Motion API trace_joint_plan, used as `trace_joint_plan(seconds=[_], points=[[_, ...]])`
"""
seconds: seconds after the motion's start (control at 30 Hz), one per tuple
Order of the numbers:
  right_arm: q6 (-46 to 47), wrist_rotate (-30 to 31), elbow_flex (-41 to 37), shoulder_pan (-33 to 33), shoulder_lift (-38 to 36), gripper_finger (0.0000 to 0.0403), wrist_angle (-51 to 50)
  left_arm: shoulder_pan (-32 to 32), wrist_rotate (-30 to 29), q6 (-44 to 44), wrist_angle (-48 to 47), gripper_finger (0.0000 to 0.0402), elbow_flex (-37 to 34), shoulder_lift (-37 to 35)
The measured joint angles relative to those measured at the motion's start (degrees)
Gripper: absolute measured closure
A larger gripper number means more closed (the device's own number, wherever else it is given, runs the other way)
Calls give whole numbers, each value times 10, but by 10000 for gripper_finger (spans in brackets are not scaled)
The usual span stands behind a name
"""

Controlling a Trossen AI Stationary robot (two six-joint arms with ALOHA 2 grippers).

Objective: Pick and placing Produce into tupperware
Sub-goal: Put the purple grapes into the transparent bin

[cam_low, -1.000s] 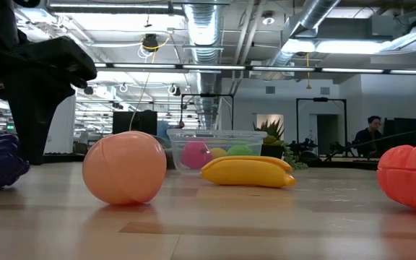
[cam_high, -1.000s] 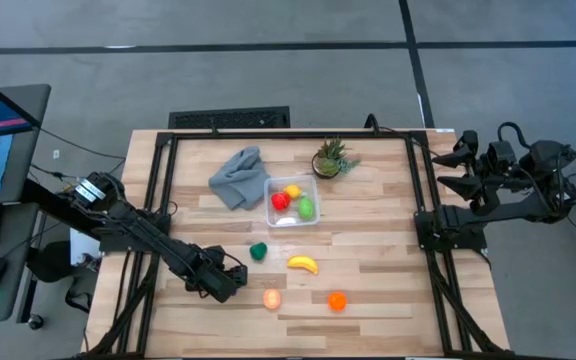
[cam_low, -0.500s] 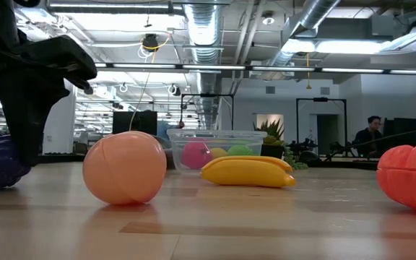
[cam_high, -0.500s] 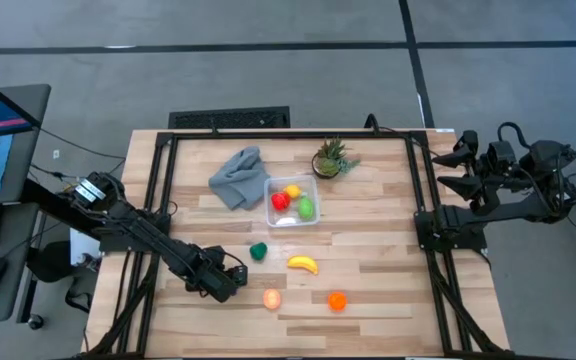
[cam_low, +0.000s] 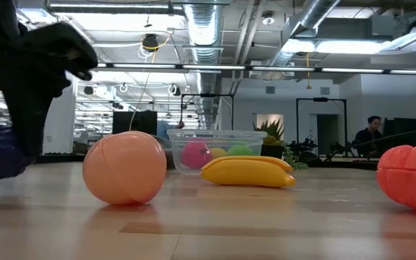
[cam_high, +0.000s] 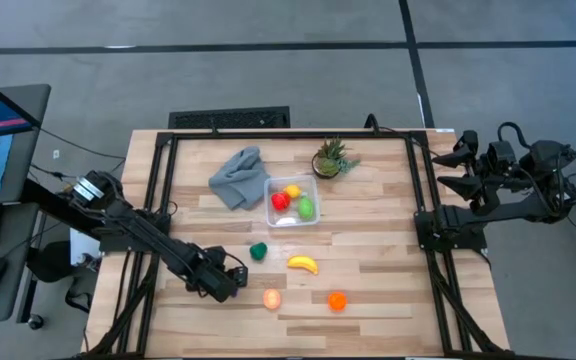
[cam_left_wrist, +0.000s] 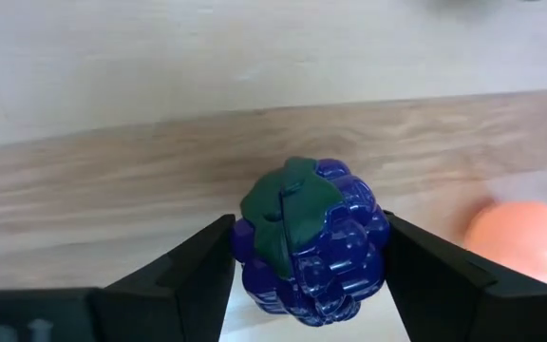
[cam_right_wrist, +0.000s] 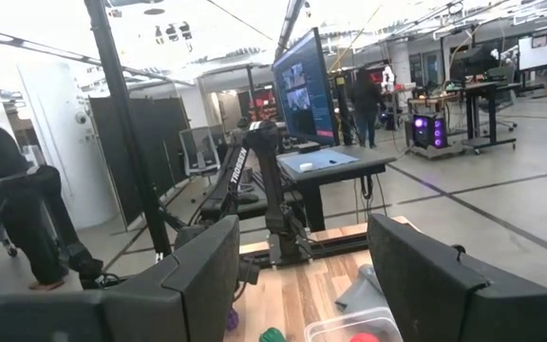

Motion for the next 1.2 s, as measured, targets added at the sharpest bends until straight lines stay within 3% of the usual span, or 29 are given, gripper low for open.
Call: trace_joint_plan(seconds=[0.33,0.77,1.2], points=[[0,0,0,0,0,147,0,0,-52,0,-35,172,0,-62],[6,1,0,0,0,147,0,1,-181,41,-64,174,0,-138],[35,7,0,0,0,147,5,38,-232,157,-50,173,2,-160]])
